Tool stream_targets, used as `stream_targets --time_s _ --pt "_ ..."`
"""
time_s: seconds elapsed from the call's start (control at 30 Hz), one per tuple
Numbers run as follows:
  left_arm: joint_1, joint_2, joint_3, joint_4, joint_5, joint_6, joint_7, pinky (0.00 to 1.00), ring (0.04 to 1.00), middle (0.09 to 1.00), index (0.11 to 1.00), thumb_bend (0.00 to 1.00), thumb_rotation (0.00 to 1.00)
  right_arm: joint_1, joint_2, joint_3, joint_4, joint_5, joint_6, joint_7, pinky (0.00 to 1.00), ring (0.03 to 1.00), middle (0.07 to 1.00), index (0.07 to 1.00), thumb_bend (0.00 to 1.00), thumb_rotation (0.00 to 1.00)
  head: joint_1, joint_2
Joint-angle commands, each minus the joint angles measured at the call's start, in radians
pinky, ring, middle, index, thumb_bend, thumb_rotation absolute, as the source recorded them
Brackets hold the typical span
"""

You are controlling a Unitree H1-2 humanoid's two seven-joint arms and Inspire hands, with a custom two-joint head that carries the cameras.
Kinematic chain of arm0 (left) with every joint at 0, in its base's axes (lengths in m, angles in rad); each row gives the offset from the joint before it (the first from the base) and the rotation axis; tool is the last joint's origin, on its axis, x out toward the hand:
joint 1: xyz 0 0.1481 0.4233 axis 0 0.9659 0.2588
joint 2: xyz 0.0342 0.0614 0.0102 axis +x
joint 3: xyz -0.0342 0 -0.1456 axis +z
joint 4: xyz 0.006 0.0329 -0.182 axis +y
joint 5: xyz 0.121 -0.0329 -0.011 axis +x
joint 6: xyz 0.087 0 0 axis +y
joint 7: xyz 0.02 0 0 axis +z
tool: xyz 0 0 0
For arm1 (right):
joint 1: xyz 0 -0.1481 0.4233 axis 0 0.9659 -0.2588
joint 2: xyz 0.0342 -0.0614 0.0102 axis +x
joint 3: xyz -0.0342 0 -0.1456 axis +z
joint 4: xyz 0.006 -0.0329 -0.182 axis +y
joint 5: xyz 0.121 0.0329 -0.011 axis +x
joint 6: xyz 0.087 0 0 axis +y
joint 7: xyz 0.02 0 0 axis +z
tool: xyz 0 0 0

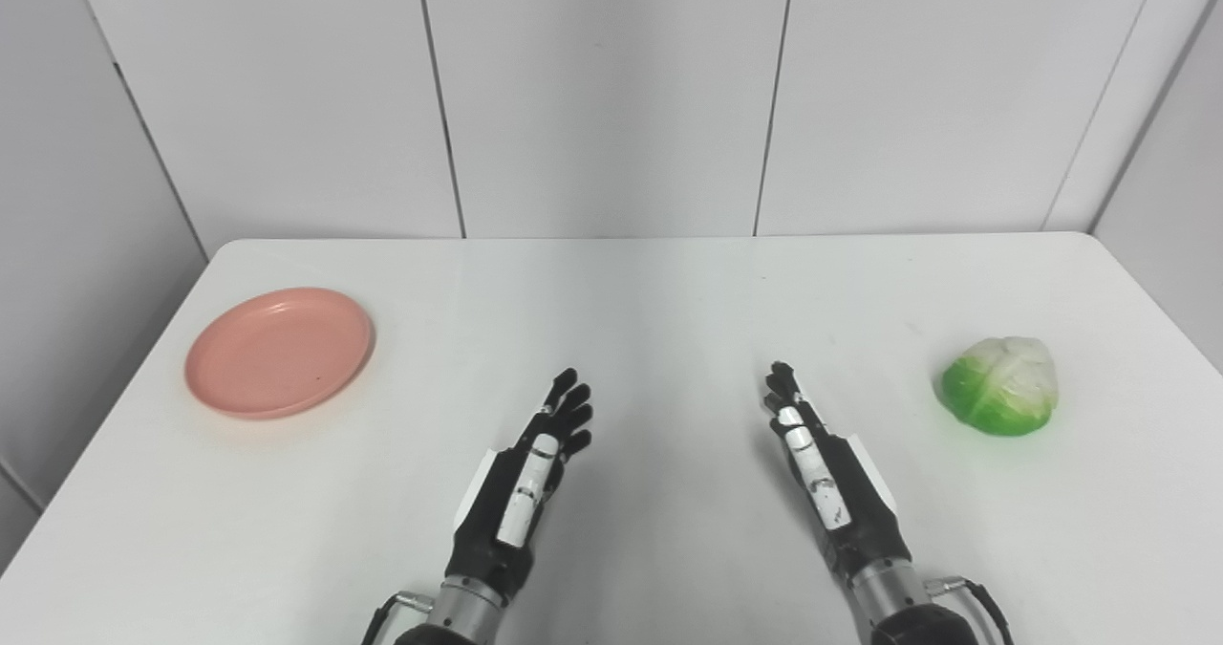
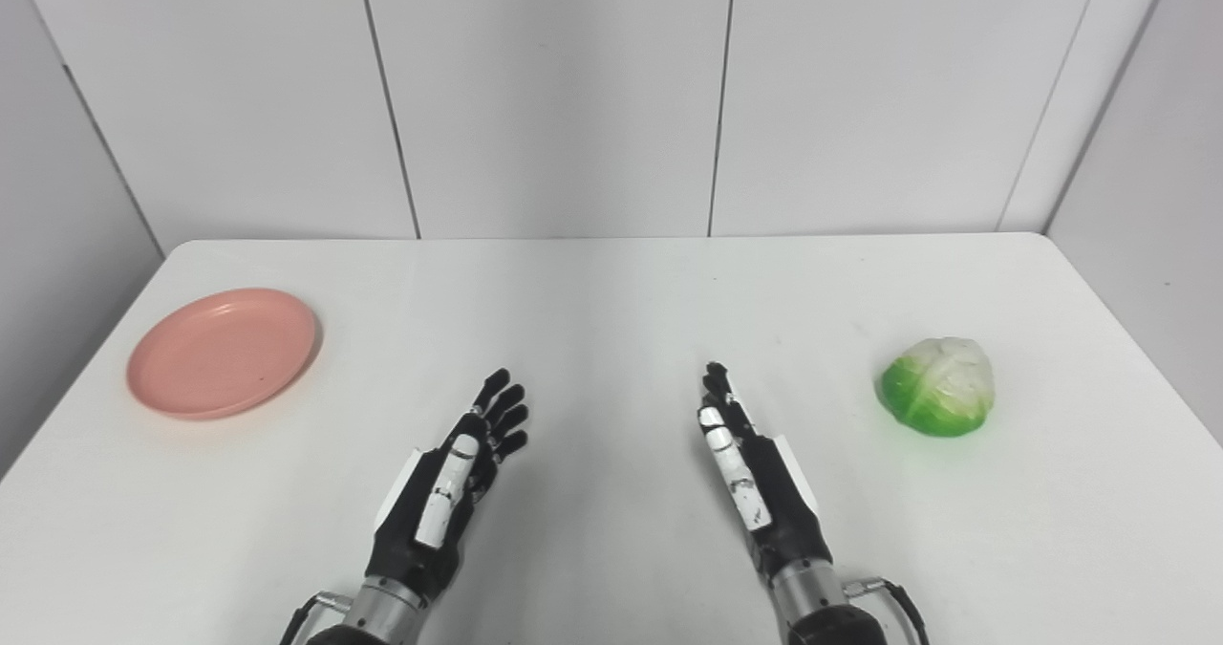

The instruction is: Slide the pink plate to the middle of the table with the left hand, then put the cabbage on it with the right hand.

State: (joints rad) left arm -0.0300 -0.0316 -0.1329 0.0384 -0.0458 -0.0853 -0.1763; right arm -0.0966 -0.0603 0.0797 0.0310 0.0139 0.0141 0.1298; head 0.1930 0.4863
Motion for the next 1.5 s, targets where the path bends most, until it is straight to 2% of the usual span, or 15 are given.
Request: stream_targets --time_s 0.0,0.1,0.37,0.53,0.73,0.93,1.1,1.2,1.3,1.4,1.47 --pt "0.024 0.005 0.003 0.167 0.019 -0.007 0.018 0.93 0.945 0.963 0.943 0.46 1.0 0.01 -0.022 -0.003 0.041 0.021 0.005 0.033 1.0 1.0 1.0 1.0 0.21 1.0 0.019 -0.005" --pt "0.014 -0.011 -0.004 0.185 0.041 -0.004 0.035 0.92 0.943 0.961 0.944 0.45 1.0 0.011 -0.034 -0.01 0.04 0.038 0.002 0.04 1.0 1.0 1.0 1.0 0.2 1.0 0.073 -0.026" --pt "-0.008 -0.047 -0.014 0.222 0.085 -0.004 0.069 0.92 0.958 0.961 0.948 0.42 1.0 0.003 -0.055 -0.02 0.05 0.071 0.002 0.057 1.0 1.0 1.0 1.0 0.17 1.0 0.152 -0.054" --pt "-0.015 -0.066 -0.01 0.239 0.089 -0.005 0.083 0.92 0.959 0.963 0.949 0.41 1.0 0.0 -0.058 -0.025 0.055 0.083 -0.004 0.064 1.0 1.0 1.0 1.0 0.14 1.0 0.158 -0.06" --pt "-0.018 -0.063 -0.012 0.246 0.09 -0.013 0.076 0.94 0.965 0.968 0.955 0.39 1.0 -0.001 -0.058 -0.022 0.048 0.089 0.005 0.071 1.0 1.0 1.0 1.0 0.11 1.0 0.159 -0.062" --pt "-0.016 -0.059 0.001 0.235 0.059 -0.004 0.061 0.95 0.971 0.974 0.959 0.42 1.0 0.0 -0.051 -0.018 0.034 0.093 0.022 0.067 1.0 1.0 1.0 1.0 0.11 1.0 0.15 -0.061" --pt "-0.016 -0.054 0.011 0.191 0.012 0.02 0.031 0.97 0.987 0.993 0.978 0.43 1.0 0.003 -0.048 -0.012 0.017 0.082 0.032 0.061 1.0 1.0 1.0 1.0 0.1 1.0 0.146 -0.053" --pt "-0.019 -0.045 0.011 0.126 -0.007 0.059 0.015 0.99 0.998 1.0 0.992 0.45 1.0 0.002 -0.049 -0.011 0.013 0.085 0.037 0.063 1.0 1.0 1.0 1.0 0.09 1.0 0.146 -0.046" --pt "-0.034 -0.038 0.015 0.069 -0.018 0.094 0.014 1.0 1.0 1.0 0.999 0.46 1.0 0.0 -0.051 -0.011 0.017 0.089 0.037 0.064 1.0 1.0 1.0 1.0 0.09 1.0 0.147 -0.047" --pt "-0.055 -0.034 0.023 0.033 -0.019 0.102 0.019 1.0 0.999 1.0 1.0 0.47 1.0 -0.003 -0.053 -0.011 0.023 0.085 0.032 0.062 1.0 1.0 1.0 1.0 0.09 1.0 0.152 -0.049" --pt "-0.081 -0.029 0.032 -0.002 -0.023 0.113 0.023 0.98 0.988 0.999 0.997 0.43 1.0 -0.005 -0.054 -0.011 0.026 0.08 0.029 0.06 1.0 1.0 1.0 1.0 0.09 1.0 0.159 -0.049"
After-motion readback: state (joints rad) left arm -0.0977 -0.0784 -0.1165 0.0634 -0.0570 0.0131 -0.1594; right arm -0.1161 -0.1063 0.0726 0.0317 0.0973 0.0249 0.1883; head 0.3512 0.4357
